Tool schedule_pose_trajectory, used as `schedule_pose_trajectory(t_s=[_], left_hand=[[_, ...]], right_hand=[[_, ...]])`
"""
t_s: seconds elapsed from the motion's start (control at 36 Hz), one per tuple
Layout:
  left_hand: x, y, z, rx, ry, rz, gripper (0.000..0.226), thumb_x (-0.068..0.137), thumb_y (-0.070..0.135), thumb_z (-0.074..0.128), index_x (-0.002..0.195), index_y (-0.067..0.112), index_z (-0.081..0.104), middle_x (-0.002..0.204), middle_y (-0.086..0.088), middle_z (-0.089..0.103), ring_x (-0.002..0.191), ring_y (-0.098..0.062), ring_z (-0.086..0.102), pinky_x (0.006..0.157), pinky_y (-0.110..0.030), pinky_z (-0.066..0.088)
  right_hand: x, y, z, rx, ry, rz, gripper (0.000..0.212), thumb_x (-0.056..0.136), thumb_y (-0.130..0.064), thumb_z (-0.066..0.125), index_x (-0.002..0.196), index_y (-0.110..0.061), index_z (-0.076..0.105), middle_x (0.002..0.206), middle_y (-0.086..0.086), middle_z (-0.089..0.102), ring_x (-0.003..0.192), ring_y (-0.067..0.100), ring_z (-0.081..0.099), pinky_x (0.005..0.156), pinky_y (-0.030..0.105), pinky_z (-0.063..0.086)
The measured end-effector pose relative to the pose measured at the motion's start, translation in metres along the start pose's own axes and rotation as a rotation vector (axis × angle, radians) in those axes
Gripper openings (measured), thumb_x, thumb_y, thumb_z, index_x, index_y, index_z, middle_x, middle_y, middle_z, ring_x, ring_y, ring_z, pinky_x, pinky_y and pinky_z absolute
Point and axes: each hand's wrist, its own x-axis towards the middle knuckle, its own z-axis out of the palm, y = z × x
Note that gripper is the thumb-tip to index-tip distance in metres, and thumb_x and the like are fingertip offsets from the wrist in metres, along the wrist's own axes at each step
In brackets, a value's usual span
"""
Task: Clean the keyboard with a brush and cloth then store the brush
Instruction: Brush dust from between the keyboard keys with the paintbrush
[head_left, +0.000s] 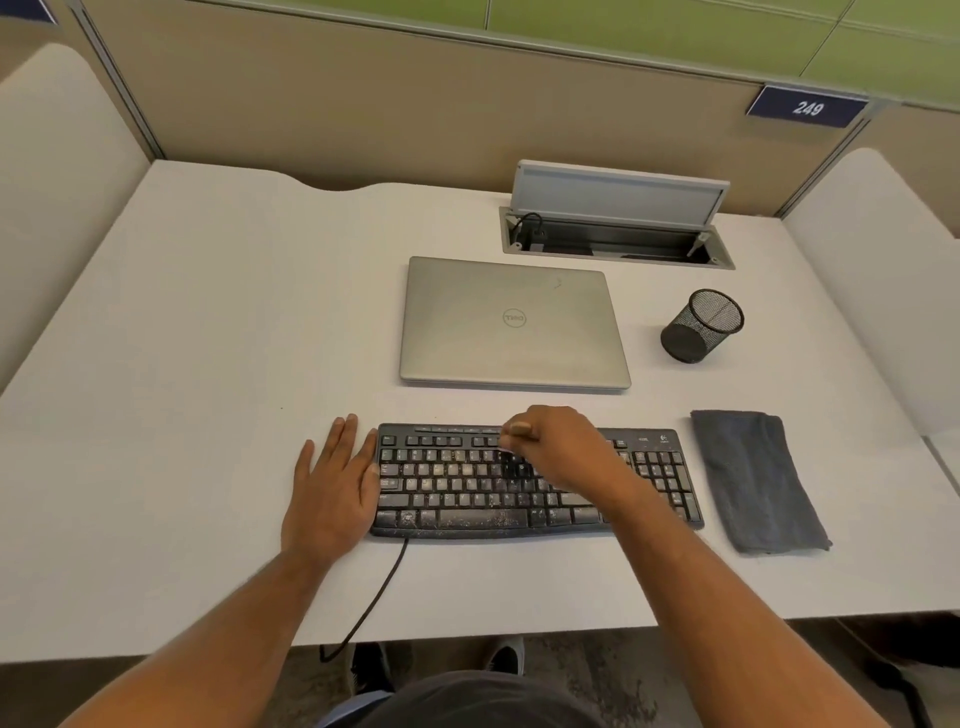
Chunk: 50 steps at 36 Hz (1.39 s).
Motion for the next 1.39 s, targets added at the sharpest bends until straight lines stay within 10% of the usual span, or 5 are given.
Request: schedule_pose_trajectory(t_s=[0.14, 0.33, 0.97, 1.39], left_hand=[[0.0, 0.0, 0.0, 0.0, -0.001, -0.001, 0.065, 0.102, 0.044, 0.007, 0.162, 0.024, 0.026, 0.17, 0.0, 0.013, 0.158, -0.014, 0.002, 0.127, -0.048, 0.007], [0.0, 0.0, 0.0, -0.006, 0.0, -0.005, 0.065, 0.102, 0.045, 0.006, 0.162, 0.025, 0.023, 0.17, 0.001, 0.011, 0.157, -0.012, 0.001, 0.128, -0.048, 0.006], [0.001, -0.001, 0.001, 0.01, 0.0, 0.006, 0.065, 0.103, 0.045, 0.006, 0.162, 0.024, 0.025, 0.17, -0.001, 0.013, 0.158, -0.015, 0.003, 0.127, -0.049, 0.009], [0.001, 0.0, 0.001, 0.005, 0.0, -0.001, 0.066, 0.102, 0.044, 0.007, 0.161, 0.024, 0.027, 0.17, -0.001, 0.014, 0.158, -0.014, 0.003, 0.127, -0.049, 0.008]], right_hand=[[0.0, -0.004, 0.009, 0.411, 0.017, 0.086, 0.016, 0.102, -0.036, 0.065, 0.109, -0.03, 0.078, 0.101, -0.014, 0.077, 0.092, 0.007, 0.071, 0.091, 0.034, 0.059], [-0.008, 0.008, -0.001, 0.505, 0.406, 0.305, 0.029, 0.109, -0.03, 0.049, 0.095, -0.021, 0.073, 0.075, 0.0, 0.075, 0.077, 0.022, 0.075, 0.072, 0.04, 0.063], [-0.001, 0.011, 0.005, 0.473, 0.301, 0.325, 0.042, 0.105, -0.023, 0.052, 0.074, -0.007, 0.075, 0.063, 0.002, 0.075, 0.059, 0.015, 0.074, 0.07, 0.039, 0.066], [0.0, 0.005, 0.009, 0.546, 0.276, 0.277, 0.023, 0.106, -0.024, 0.056, 0.093, -0.014, 0.074, 0.073, 0.002, 0.077, 0.068, 0.013, 0.076, 0.076, 0.037, 0.066]])
